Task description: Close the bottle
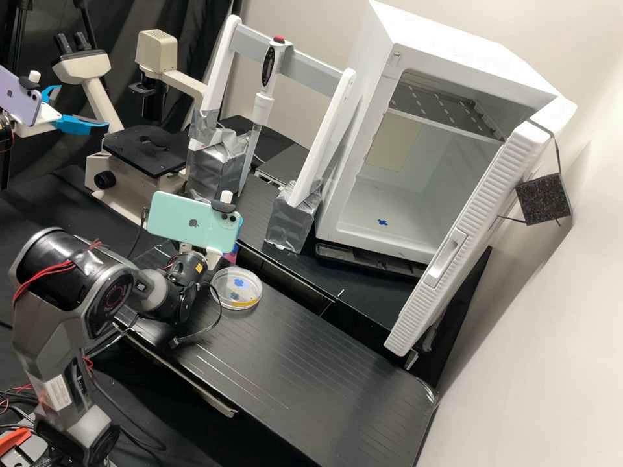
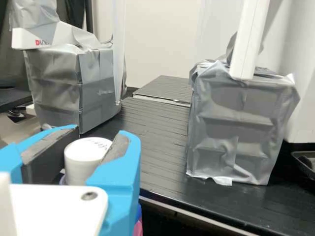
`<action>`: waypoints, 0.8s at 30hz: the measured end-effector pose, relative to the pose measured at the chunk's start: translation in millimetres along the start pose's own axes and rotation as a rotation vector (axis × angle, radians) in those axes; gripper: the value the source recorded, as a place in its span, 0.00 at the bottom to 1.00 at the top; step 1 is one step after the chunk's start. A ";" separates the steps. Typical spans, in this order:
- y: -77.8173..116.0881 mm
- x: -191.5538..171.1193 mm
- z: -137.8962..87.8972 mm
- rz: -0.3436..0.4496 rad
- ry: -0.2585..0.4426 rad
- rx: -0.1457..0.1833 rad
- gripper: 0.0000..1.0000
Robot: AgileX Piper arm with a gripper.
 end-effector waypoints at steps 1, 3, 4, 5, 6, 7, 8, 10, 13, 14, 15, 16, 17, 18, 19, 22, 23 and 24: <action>0.0 0.0 0.0 0.000 0.000 0.006 0.00; -0.3 0.0 -0.2 -0.003 0.002 0.002 0.00; -0.3 0.0 -0.2 -0.003 0.002 0.002 0.00; -0.3 0.0 -0.2 -0.003 0.002 0.002 0.00; -0.3 0.0 -0.2 -0.003 0.002 0.002 0.00; -0.3 0.0 -0.2 -0.003 0.002 0.004 0.00; -0.3 0.0 -0.2 -0.003 0.002 0.009 0.00; -1.3 -0.7 0.2 -0.006 0.002 0.023 0.00; -2.0 -3.2 1.2 -0.011 0.010 0.019 0.00; -1.9 -4.5 0.7 -0.015 0.015 0.016 0.00; -1.7 -5.4 0.7 -0.018 0.015 0.019 0.00; -2.1 -7.5 0.8 -0.023 0.015 0.015 0.00; -2.0 -8.5 0.7 -0.023 0.014 0.016 0.00; -1.3 -9.2 0.0 -0.021 0.017 0.015 0.00; -0.5 -9.8 -0.6 -0.020 0.020 0.013 0.00; 1.1 -11.5 -2.6 -0.013 0.027 0.009 0.00; 0.9 -12.5 -3.2 -0.015 0.030 0.007 0.00; -0.1 -13.5 -2.8 -0.019 0.029 0.006 0.00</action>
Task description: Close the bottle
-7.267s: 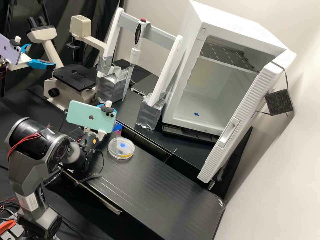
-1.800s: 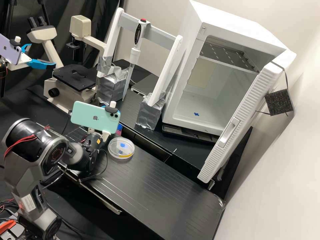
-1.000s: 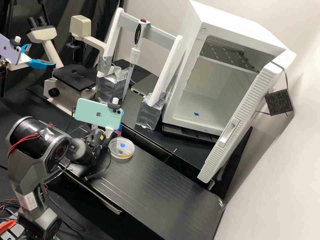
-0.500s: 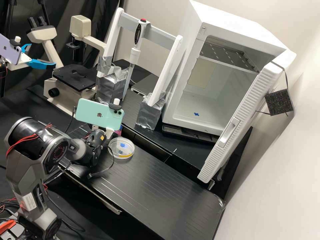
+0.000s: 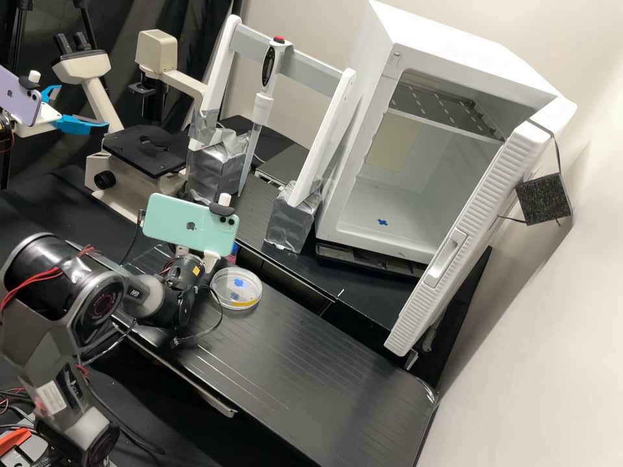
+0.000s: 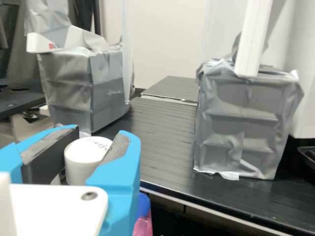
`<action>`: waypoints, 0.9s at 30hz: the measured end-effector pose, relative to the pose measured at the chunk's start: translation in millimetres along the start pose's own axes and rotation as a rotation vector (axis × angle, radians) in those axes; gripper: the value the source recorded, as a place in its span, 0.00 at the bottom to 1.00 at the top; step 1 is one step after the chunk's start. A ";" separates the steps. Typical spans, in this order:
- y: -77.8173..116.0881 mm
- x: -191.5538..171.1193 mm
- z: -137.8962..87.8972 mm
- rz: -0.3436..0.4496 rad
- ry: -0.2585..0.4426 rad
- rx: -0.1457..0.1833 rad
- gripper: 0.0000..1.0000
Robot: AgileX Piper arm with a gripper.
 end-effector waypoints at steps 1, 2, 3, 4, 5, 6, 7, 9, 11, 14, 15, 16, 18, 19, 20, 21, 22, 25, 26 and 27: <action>-0.7 -0.5 0.0 -0.004 0.001 -0.002 0.00; -0.9 -0.6 0.2 -0.005 0.000 -0.002 0.00; -0.7 -0.6 -0.1 -0.003 0.003 -0.002 0.00; -0.7 -0.6 -0.1 -0.003 0.003 -0.002 0.00; -0.7 -0.6 -0.1 -0.003 0.003 -0.002 0.00; -0.6 -0.6 -0.3 -0.001 0.005 -0.002 0.00; -1.0 -0.4 0.2 -0.003 0.004 -0.001 0.00; -1.6 0.1 0.8 -0.005 0.003 0.000 0.00; -2.6 0.8 2.1 -0.009 -0.001 0.002 0.00; -3.1 1.2 3.4 -0.012 -0.004 0.002 0.00; -3.1 1.2 3.4 -0.012 -0.004 0.002 0.00; -3.1 1.2 3.4 -0.012 -0.004 0.002 0.00; -1.7 1.3 3.8 -0.009 -0.003 -0.002 0.00; -1.4 1.1 4.2 -0.008 -0.003 -0.002 0.00; -0.7 0.9 4.9 -0.005 -0.006 -0.002 0.00; -0.7 0.9 4.9 -0.005 -0.006 -0.002 0.00; -0.7 0.9 4.9 -0.005 -0.006 0.005 0.00; -0.3 1.3 4.6 -0.004 -0.005 0.019 0.00; 0.5 1.4 4.0 -0.001 -0.003 0.018 0.00; 0.9 1.7 3.7 0.000 -0.001 0.017 0.00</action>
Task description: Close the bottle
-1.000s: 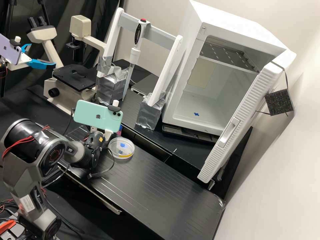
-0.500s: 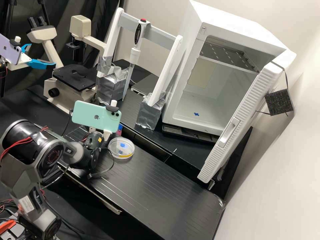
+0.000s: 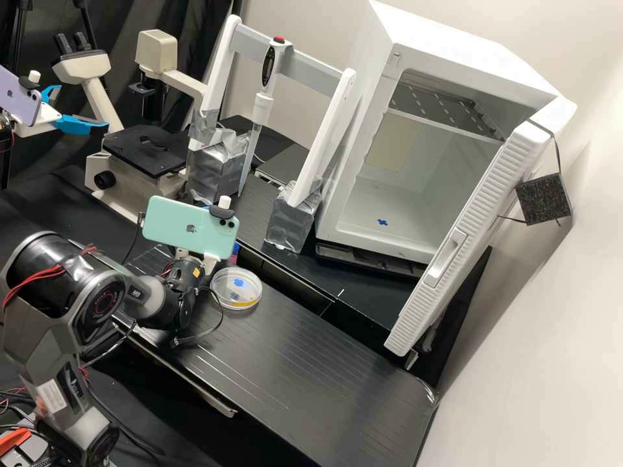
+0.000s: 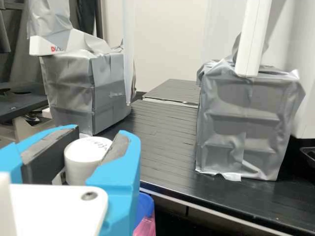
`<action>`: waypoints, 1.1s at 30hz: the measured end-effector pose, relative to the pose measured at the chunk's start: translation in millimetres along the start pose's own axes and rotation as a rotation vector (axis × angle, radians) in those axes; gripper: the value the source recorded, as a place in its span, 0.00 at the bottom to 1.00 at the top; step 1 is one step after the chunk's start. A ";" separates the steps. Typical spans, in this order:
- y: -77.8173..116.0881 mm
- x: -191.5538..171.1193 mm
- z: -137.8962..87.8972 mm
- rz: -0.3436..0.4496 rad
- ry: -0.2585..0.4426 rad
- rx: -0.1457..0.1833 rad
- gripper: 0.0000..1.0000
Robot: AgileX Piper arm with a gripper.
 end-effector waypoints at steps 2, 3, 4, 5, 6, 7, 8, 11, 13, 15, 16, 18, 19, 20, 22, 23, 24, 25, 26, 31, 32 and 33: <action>0.7 0.6 -0.6 0.002 0.003 0.002 0.00; 0.9 0.8 -0.8 0.001 0.004 0.005 0.00; 0.9 1.0 -0.9 -0.001 0.004 0.011 0.00; 1.2 1.5 -1.3 -0.004 0.006 0.015 0.00; 1.7 2.0 -1.7 -0.008 0.009 0.014 0.00; 1.9 2.3 -1.8 -0.014 0.011 0.015 0.00; 1.4 2.1 -1.9 -0.021 0.014 0.016 0.00; 1.6 2.9 -2.6 -0.028 0.017 0.013 0.00; 2.4 4.1 -3.0 -0.032 0.015 0.006 0.00; 2.9 4.6 -2.9 -0.033 0.011 0.005 0.00; 3.6 5.3 -3.0 -0.033 0.008 0.003 0.00; 3.6 5.3 -2.9 -0.035 0.005 0.003 0.00; 3.5 5.3 -2.7 -0.036 0.003 0.003 0.00; 3.5 5.3 -2.7 -0.036 0.003 0.003 0.00; 5.1 6.6 -3.5 -0.032 0.005 0.000 0.00; 5.6 6.9 -3.3 -0.032 0.001 -0.001 0.00; 6.0 7.3 -3.3 -0.033 -0.001 -0.002 0.00; 7.1 7.5 -3.0 -0.030 -0.002 -0.004 0.00; 8.0 7.6 -2.7 -0.027 -0.004 -0.004 0.00; 11.6 6.3 2.2 -0.016 -0.030 -0.003 0.00; 11.9 6.4 2.2 -0.015 -0.030 -0.003 0.00; 12.7 6.9 1.8 -0.013 -0.028 -0.004 0.00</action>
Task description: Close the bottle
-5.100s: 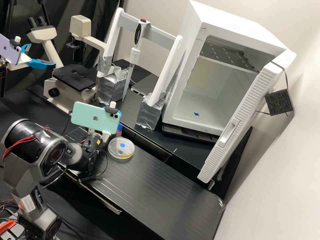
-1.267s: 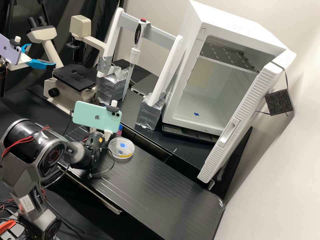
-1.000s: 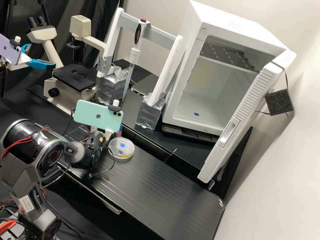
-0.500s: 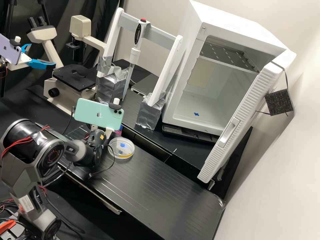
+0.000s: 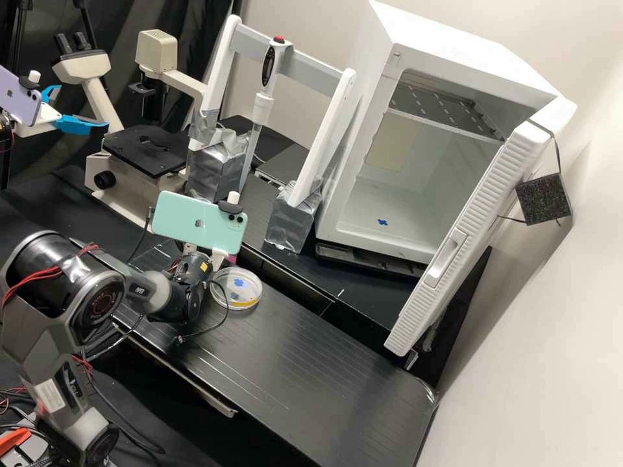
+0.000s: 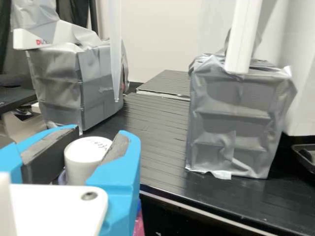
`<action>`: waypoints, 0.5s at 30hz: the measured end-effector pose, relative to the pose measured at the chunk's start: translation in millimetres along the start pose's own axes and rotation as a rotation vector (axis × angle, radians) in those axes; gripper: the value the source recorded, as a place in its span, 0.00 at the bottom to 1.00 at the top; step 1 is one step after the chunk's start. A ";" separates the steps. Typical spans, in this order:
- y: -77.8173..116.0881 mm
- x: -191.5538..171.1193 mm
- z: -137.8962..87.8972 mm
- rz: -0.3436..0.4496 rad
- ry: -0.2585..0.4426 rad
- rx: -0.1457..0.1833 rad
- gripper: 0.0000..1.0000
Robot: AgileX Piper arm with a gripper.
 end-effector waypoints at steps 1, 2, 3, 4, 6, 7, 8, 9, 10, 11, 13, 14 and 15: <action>0.1 0.1 0.0 0.000 -0.001 0.000 0.00; 0.1 0.1 0.0 0.000 -0.001 0.000 0.00; 0.1 0.1 0.0 0.000 -0.001 0.000 0.00; 0.1 0.1 0.0 0.000 -0.001 0.000 0.00; 0.1 0.1 0.0 0.000 -0.001 0.000 0.00; 0.1 0.1 0.0 0.000 -0.001 0.000 0.00; -0.3 0.2 -0.4 -0.002 0.000 0.000 0.00; -0.3 0.2 -0.4 -0.002 0.000 0.000 0.00; -0.7 0.4 -0.8 -0.004 0.002 -0.001 0.00; -1.1 0.5 -1.2 -0.005 0.004 -0.001 0.00; -1.1 0.5 -1.2 -0.005 0.004 -0.001 0.00; -1.9 0.2 -1.1 -0.008 0.003 0.000 0.00; -2.3 0.0 -0.9 -0.009 0.002 0.002 0.00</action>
